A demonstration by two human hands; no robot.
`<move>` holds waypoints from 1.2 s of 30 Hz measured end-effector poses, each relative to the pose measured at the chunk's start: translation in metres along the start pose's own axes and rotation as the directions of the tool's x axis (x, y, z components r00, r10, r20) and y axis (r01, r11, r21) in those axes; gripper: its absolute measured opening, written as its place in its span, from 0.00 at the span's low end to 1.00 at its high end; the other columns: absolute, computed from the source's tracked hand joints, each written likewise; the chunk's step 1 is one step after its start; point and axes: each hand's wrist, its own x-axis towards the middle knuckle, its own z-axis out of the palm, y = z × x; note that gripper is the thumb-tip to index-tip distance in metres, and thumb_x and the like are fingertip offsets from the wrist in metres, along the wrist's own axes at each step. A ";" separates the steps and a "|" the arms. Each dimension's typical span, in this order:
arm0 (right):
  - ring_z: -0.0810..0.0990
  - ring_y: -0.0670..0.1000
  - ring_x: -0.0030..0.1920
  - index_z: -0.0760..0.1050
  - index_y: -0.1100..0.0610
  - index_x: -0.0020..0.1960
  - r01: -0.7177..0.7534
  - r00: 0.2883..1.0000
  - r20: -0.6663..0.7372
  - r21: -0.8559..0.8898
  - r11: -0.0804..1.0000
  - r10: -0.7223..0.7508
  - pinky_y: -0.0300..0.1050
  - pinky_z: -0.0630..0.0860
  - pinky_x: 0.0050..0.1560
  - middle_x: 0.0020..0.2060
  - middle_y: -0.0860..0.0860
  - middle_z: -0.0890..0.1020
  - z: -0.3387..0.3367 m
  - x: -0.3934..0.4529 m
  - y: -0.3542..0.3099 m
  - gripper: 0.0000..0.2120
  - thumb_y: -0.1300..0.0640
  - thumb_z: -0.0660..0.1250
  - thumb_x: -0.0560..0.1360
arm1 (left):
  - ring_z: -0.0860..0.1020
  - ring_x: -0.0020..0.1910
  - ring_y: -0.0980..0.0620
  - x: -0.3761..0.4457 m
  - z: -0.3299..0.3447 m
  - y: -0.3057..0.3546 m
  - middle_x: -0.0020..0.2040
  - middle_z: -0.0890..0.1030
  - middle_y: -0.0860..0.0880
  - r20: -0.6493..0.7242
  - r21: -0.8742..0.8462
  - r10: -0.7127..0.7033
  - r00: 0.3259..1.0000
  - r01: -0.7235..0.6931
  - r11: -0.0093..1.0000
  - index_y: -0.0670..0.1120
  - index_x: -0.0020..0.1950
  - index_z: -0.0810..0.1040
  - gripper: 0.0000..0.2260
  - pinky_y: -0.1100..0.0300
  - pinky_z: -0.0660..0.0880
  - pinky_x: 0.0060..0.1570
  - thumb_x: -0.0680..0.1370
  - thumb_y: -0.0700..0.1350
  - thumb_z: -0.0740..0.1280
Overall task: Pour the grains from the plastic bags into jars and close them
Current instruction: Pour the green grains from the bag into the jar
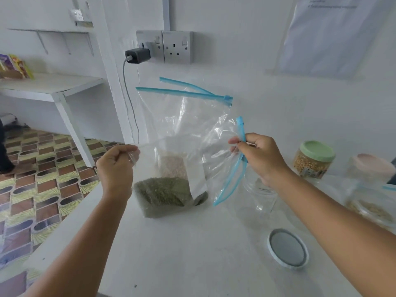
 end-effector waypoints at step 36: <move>0.83 0.42 0.53 0.87 0.46 0.53 0.041 0.979 0.205 -0.207 0.977 0.002 0.49 0.78 0.65 0.50 0.39 0.86 0.013 0.014 -0.001 0.14 0.60 0.64 0.83 | 0.57 0.80 0.64 -0.061 -0.071 -0.021 0.81 0.66 0.55 0.508 0.106 -0.207 0.836 0.178 0.978 0.60 0.68 0.81 0.23 0.49 0.52 0.76 0.74 0.47 0.67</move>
